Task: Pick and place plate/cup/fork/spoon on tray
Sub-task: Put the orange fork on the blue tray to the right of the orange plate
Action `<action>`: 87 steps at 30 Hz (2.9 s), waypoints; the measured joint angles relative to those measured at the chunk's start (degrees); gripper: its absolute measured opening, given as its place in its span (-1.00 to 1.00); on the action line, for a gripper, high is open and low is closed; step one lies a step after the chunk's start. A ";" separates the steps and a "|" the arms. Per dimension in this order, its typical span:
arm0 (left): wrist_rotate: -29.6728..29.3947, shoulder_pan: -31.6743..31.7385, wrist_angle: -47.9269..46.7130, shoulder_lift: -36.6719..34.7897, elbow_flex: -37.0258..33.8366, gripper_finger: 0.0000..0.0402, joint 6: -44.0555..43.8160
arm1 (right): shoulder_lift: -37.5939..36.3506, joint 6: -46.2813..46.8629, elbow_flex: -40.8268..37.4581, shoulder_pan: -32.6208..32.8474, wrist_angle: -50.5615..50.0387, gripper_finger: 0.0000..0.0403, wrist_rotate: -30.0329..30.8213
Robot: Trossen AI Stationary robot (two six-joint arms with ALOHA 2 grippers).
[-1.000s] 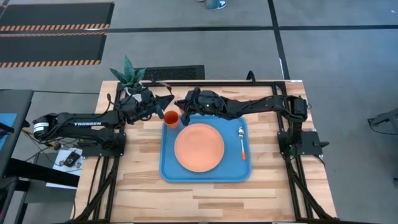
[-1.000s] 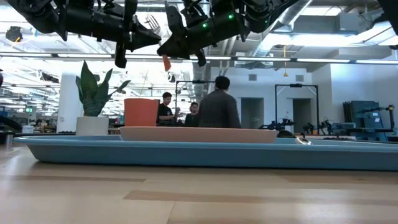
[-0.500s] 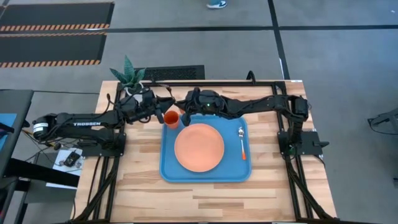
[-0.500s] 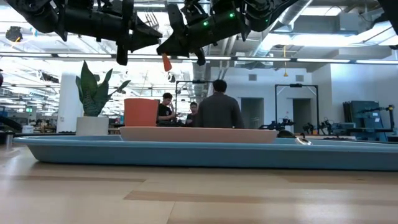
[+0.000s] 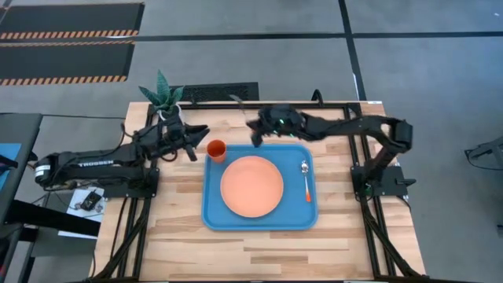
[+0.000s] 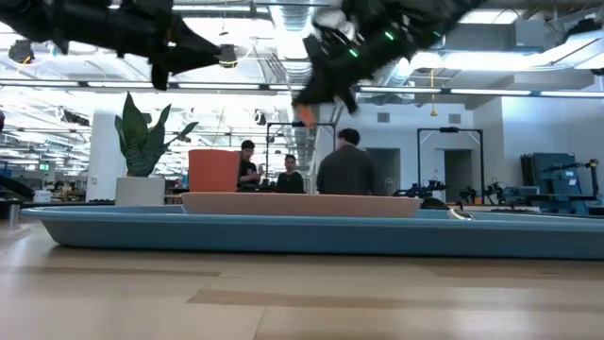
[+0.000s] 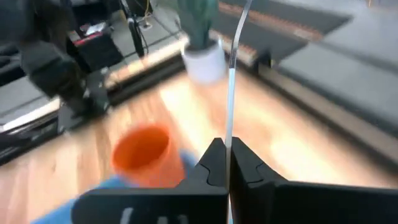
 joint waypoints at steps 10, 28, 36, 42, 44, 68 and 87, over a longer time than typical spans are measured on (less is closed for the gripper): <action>1.23 0.00 -0.75 -13.35 -5.46 -0.99 2.72 | -18.21 25.44 -32.18 9.23 12.19 -0.99 10.11; 0.55 0.04 -6.80 -15.67 -5.50 -1.00 4.24 | -22.63 80.11 -48.18 35.01 5.66 -0.98 24.42; -0.99 0.07 -6.92 -15.66 -5.50 -1.00 4.35 | -19.07 85.57 -48.20 35.05 8.92 -0.98 18.90; -1.01 0.07 -7.04 -15.66 -5.50 -1.00 4.37 | -15.88 87.74 -48.20 34.51 10.22 -0.98 15.24; -1.01 0.07 -7.04 -15.66 -5.50 -1.00 4.37 | -15.34 87.72 -48.17 34.51 10.48 -0.97 14.86; -0.85 0.07 -7.50 -15.66 -5.50 -1.00 3.82 | -15.22 87.87 -48.20 34.47 8.26 -0.73 12.75; -0.37 0.04 -7.43 -15.66 -5.50 -1.00 3.67 | -15.83 86.34 -48.17 34.45 9.20 -0.27 11.90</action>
